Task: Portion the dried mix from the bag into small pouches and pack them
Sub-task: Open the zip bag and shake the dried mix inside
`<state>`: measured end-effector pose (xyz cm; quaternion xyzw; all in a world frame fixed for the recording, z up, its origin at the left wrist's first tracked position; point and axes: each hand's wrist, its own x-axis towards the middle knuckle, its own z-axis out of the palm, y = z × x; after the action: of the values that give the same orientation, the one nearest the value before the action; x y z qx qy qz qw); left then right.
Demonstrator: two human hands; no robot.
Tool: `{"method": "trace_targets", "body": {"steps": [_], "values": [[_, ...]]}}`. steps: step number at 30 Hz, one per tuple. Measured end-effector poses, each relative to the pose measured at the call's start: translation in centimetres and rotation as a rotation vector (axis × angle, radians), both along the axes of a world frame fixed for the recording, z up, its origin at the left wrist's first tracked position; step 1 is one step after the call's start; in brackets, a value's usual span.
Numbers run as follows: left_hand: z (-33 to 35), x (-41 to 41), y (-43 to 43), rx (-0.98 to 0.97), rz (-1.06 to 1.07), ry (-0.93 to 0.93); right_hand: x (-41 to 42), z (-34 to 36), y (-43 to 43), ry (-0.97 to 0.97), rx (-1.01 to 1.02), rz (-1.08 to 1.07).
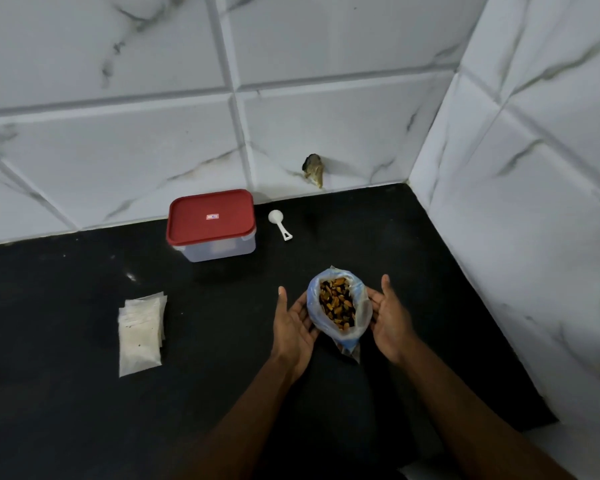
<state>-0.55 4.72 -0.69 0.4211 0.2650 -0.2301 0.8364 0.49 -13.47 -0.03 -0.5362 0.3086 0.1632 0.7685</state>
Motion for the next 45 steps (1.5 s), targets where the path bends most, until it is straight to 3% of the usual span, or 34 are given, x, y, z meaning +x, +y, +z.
{"method": "trace_targets", "body": {"steps": [15,35,37,39,43,45], "values": [[-0.1,2.4,-5.7,-0.013,-0.017,-0.014,2.8,-1.0,-5.2,0.006,-0.004,-0.053],[-0.4,2.8,-6.1,0.025,-0.015,-0.011,3.5,-3.1,-6.1,0.015,-0.132,-0.026],[-0.3,2.8,-6.1,0.059,-0.029,-0.026,3.4,-2.8,-5.7,0.012,-0.215,-0.009],[-0.3,2.9,-6.0,0.131,-0.044,-0.041,3.2,-2.0,-5.1,-0.043,-0.421,-0.004],[-1.1,2.9,-5.3,0.451,-0.091,-0.159,2.3,-0.7,-4.2,-0.48,-0.916,0.05],[-0.9,2.8,-4.6,0.581,-0.114,-0.236,2.4,-0.8,-3.7,-0.63,-1.034,0.136]]}}
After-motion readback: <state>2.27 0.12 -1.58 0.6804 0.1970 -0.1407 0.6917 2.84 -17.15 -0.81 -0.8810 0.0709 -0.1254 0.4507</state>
